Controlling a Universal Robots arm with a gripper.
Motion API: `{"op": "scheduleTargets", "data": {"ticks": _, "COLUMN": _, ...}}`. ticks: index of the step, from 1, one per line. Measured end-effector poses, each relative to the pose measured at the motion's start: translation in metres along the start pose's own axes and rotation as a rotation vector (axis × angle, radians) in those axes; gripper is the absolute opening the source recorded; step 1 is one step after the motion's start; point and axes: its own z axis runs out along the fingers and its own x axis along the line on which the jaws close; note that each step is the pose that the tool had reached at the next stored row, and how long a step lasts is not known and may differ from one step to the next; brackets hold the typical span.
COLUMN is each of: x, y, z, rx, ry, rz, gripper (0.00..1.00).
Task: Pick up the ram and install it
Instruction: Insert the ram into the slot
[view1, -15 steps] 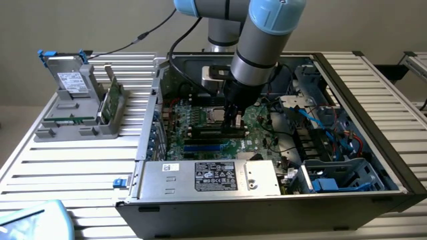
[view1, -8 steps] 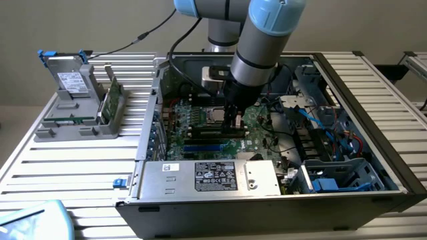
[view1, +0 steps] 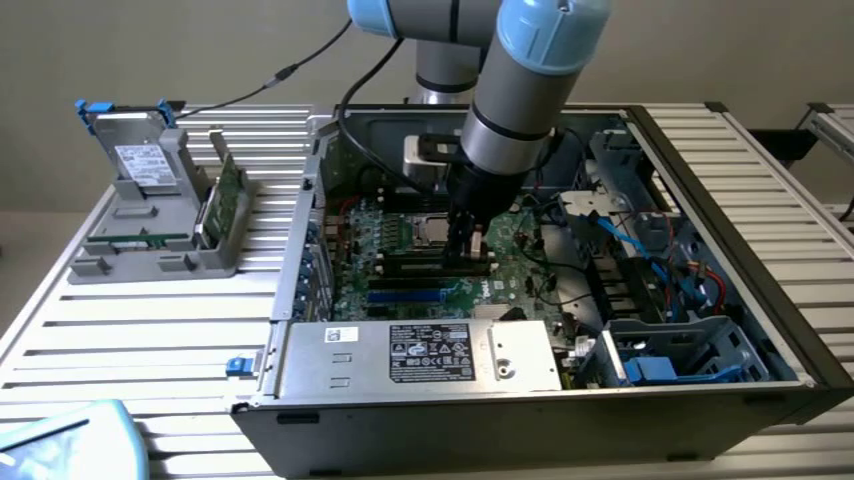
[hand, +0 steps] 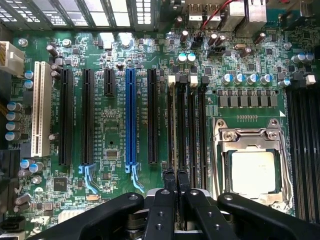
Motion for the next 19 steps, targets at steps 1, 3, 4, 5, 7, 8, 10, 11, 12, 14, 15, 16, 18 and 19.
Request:
{"op": "scheduleTargets", "data": {"ticks": 1, "x": 0.0, "y": 0.0, "z": 0.0, "rx": 0.0, "ry": 0.0, "rz": 0.0, "gripper": 0.13}}
{"op": "scheduleTargets", "data": {"ticks": 3, "x": 0.0, "y": 0.0, "z": 0.0002, "rx": 0.0, "ry": 0.0, "rz": 0.0, "gripper": 0.13}}
{"op": "scheduleTargets", "data": {"ticks": 4, "x": 0.0, "y": -0.0001, "z": 0.0005, "rx": 0.0, "ry": -0.0003, "rz": 0.0, "gripper": 0.13}}
{"op": "scheduleTargets", "data": {"ticks": 5, "x": 0.0, "y": -0.0001, "z": 0.0008, "rx": 0.0, "ry": -0.0002, "rz": 0.0, "gripper": 0.13}}
{"op": "scheduleTargets", "data": {"ticks": 7, "x": 0.0, "y": -0.0003, "z": 0.0013, "rx": -0.0001, "ry": 0.0001, "rz": 0.0, "gripper": 0.13}}
{"op": "scheduleTargets", "data": {"ticks": 8, "x": 0.0, "y": -0.0003, "z": 0.0013, "rx": -0.0001, "ry": 0.0001, "rz": 0.0, "gripper": 0.13}}
{"op": "scheduleTargets", "data": {"ticks": 10, "x": 0.0, "y": -0.0003, "z": 0.0014, "rx": -0.0001, "ry": 0.0, "rz": 0.0, "gripper": 0.13}}
{"op": "scheduleTargets", "data": {"ticks": 11, "x": 0.0, "y": -0.0003, "z": 0.0015, "rx": 0.0, "ry": -0.0002, "rz": 0.0, "gripper": 0.13}}
{"op": "scheduleTargets", "data": {"ticks": 12, "x": -0.0001, "y": -0.0003, "z": 0.0015, "rx": 0.0, "ry": -0.0002, "rz": 0.0, "gripper": 0.13}}
{"op": "scheduleTargets", "data": {"ticks": 14, "x": 0.0, "y": -0.0003, "z": 0.0018, "rx": 0.0, "ry": -0.0002, "rz": 0.0, "gripper": 0.13}}
{"op": "scheduleTargets", "data": {"ticks": 15, "x": 0.0, "y": -0.0003, "z": 0.0019, "rx": 0.0, "ry": -0.0001, "rz": 0.0, "gripper": 0.13}}
{"op": "scheduleTargets", "data": {"ticks": 16, "x": -0.0001, "y": -0.0004, "z": 0.0022, "rx": 0.0002, "ry": -0.0008, "rz": 0.0, "gripper": 0.13}}
{"op": "scheduleTargets", "data": {"ticks": 18, "x": -0.0001, "y": -0.0004, "z": 0.0022, "rx": 0.0001, "ry": -0.0007, "rz": 0.0, "gripper": 0.13}}
{"op": "scheduleTargets", "data": {"ticks": 19, "x": -0.0001, "y": -0.0004, "z": 0.0022, "rx": 0.0001, "ry": -0.0006, "rz": 0.0, "gripper": 0.13}}
